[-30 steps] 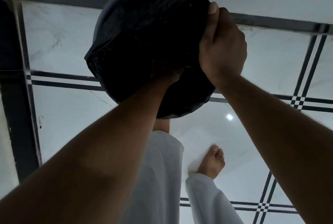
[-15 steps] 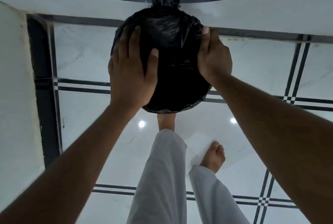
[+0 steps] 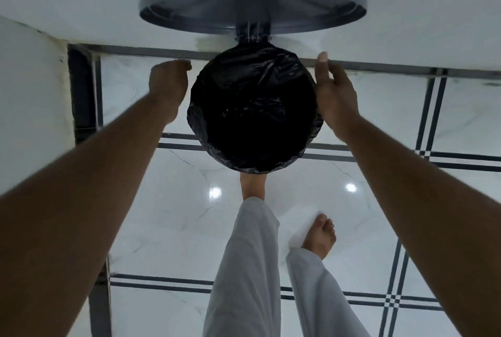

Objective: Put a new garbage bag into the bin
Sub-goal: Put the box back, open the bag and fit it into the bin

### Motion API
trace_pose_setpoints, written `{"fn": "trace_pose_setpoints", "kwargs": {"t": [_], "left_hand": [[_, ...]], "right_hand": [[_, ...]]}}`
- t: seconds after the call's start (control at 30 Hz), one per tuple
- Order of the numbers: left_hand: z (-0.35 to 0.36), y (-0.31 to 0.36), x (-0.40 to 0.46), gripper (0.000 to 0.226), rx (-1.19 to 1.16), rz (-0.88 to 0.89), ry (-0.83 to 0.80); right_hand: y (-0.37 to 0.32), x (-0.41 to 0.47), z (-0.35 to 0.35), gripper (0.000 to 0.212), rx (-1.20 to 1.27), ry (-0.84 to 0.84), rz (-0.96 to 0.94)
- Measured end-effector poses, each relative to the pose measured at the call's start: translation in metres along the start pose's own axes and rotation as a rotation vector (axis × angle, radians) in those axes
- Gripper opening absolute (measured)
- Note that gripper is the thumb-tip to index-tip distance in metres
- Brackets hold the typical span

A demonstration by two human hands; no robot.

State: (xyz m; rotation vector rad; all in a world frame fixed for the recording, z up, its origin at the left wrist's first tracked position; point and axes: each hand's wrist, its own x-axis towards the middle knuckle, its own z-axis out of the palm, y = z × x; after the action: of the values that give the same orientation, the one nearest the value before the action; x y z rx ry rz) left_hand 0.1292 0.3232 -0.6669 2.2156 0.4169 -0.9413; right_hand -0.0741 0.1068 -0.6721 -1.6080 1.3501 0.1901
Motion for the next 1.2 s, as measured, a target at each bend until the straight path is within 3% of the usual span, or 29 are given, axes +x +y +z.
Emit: {"fn": "trace_pose_setpoints", "kwargs": {"t": [0.1, 0.17, 0.23, 0.3, 0.37, 0.47, 0.67, 0.83, 1.0, 1.2], "left_hand": [[0.003, -0.023, -0.034, 0.046, 0.087, 0.127, 0.128], [0.007, -0.041, -0.061, 0.051, 0.061, 0.054, 0.138], [0.011, -0.054, -0.084, 0.046, -0.060, -0.088, 0.048], [0.015, -0.063, -0.095, 0.048, -0.257, -0.213, -0.056], [0.015, -0.073, -0.097, 0.064, -0.396, -0.289, -0.103], [0.014, -0.079, -0.085, 0.077, -0.466, -0.384, -0.154], [0.001, -0.065, -0.056, 0.087, -0.379, -0.421, -0.238], [-0.008, -0.069, -0.064, 0.076, -0.362, -0.516, -0.115], [0.005, -0.098, -0.097, 0.089, -0.607, -0.554, -0.328], [0.019, -0.106, -0.088, 0.093, -0.767, -0.604, -0.321]], "right_hand": [[0.014, -0.030, -0.005, 0.070, 0.093, 0.044, 0.120], [0.029, -0.053, -0.002, 0.077, 0.116, 0.052, 0.219], [0.044, -0.073, 0.003, 0.084, 0.134, 0.031, 0.306], [0.053, -0.089, 0.009, 0.069, 0.225, -0.025, 0.349], [0.057, -0.097, 0.014, 0.054, 0.340, -0.085, 0.373], [0.058, -0.096, 0.020, 0.063, 0.442, -0.149, 0.436], [0.043, -0.074, 0.020, 0.078, 0.451, -0.163, 0.522], [0.036, -0.080, 0.018, 0.081, 0.416, -0.078, 0.571], [0.037, -0.094, 0.029, 0.075, 0.547, -0.099, 0.636], [0.035, -0.083, 0.040, 0.081, 0.584, -0.080, 0.661]]}}
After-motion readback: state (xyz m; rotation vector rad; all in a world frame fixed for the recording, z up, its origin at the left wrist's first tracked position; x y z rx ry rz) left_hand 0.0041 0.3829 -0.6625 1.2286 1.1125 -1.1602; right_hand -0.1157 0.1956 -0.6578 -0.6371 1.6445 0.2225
